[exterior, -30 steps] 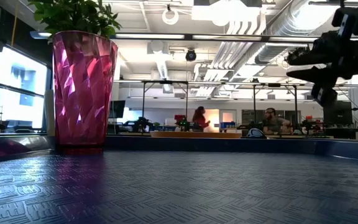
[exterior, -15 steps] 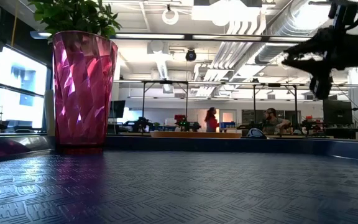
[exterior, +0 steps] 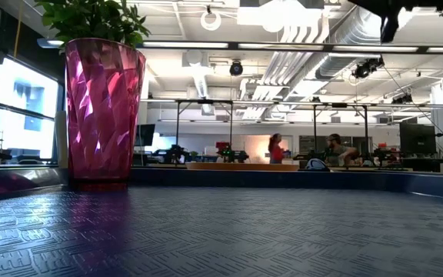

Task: Pick and place plate/cup/fork/spoon on tray
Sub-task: Put the orange plate on the blue serving tray to the bottom left of the purple cup

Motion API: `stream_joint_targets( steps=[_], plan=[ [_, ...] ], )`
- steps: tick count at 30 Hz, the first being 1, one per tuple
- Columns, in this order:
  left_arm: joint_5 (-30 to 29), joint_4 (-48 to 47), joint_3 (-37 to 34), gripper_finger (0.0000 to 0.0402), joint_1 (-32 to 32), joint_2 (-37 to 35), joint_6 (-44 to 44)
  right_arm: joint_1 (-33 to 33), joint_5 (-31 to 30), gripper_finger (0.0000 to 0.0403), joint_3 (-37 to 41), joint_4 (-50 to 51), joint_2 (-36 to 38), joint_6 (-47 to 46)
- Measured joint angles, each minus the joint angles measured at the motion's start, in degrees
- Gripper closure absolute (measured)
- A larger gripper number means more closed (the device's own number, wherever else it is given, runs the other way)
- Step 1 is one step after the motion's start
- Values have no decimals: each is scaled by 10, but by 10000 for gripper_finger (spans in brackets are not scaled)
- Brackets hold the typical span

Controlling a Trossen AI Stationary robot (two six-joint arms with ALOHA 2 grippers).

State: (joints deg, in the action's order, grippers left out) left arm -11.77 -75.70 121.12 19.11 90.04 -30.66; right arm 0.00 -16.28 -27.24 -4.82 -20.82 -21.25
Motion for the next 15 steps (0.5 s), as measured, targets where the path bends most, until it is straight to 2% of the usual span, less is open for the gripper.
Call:
stream_joint_targets(
  steps=[3, 9, 15],
  plan=[
    [-17, -17, 0, 293, 14, 0, -18, 0, -12, 308, -74, 75, -58, 37],
    [-75, -40, 0, 332, 39, 0, -40, -3, -23, 308, -210, 261, -171, 73],
    [-121, -66, 0, 363, 69, 0, -66, -38, 41, 308, -304, 376, -260, 68]
  ],
)
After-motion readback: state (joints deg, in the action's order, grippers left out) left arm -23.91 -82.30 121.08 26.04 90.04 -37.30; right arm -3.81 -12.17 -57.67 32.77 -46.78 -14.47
